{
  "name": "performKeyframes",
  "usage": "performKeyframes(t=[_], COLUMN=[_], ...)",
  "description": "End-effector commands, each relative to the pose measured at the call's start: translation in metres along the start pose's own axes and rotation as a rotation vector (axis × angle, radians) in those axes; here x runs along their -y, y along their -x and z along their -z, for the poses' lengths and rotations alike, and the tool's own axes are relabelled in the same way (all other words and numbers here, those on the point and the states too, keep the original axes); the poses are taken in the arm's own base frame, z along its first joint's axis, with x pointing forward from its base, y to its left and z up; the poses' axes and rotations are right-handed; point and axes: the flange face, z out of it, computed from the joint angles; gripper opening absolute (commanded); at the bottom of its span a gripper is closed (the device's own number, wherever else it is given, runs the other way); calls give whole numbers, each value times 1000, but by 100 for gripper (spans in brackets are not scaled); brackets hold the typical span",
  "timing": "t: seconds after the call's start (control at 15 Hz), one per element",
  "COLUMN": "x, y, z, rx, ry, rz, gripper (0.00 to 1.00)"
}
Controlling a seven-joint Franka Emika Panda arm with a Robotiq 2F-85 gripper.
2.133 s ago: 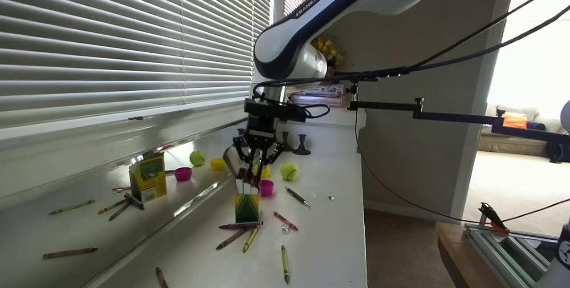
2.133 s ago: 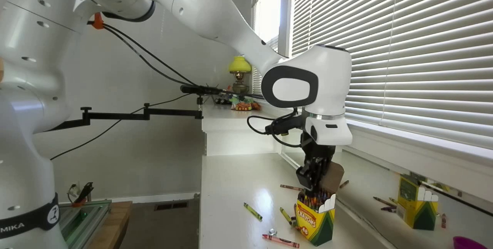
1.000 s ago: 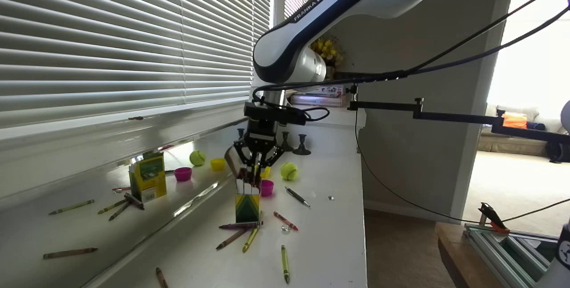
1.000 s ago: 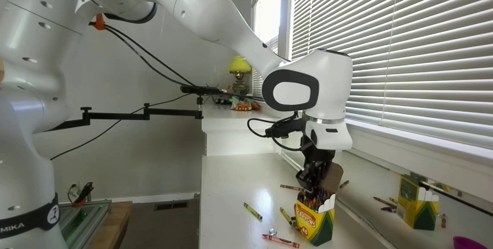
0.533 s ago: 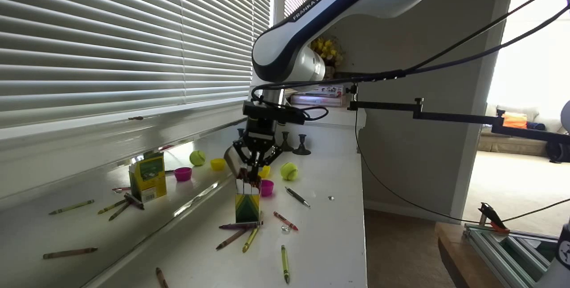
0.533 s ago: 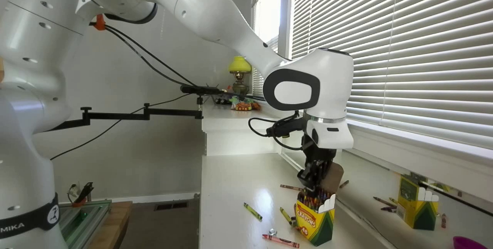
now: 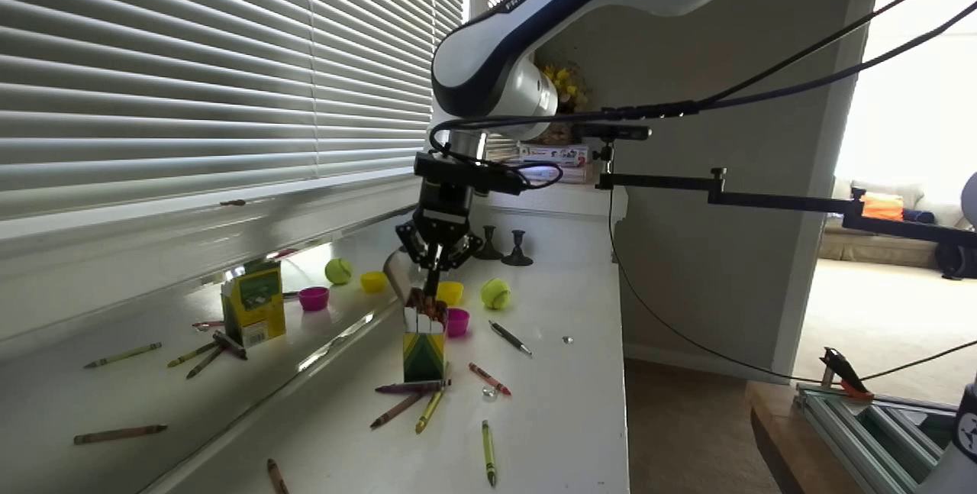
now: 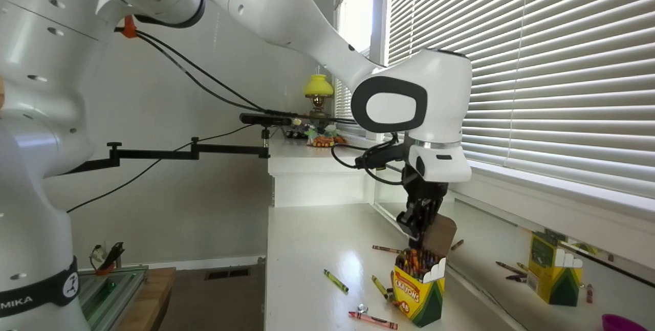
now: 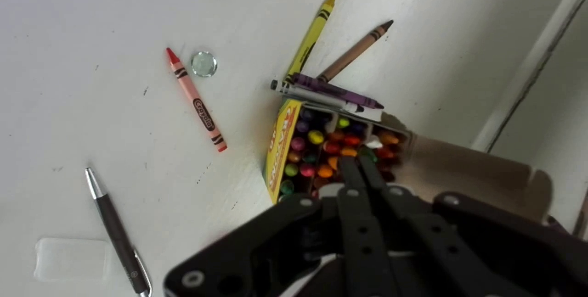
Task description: Remove one orange crayon from the box.
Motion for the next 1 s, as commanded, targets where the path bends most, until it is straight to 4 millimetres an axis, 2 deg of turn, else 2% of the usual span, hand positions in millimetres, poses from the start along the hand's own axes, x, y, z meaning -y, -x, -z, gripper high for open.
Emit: performKeyframes(t=[0.0, 0.53, 0.93], x=[7, 12, -9], y=[6, 10, -7], z=[39, 112, 146], rx=[8, -31, -59], ry=[-58, -174, -181], rz=[-15, -36, -130], gripper=[1, 1, 1])
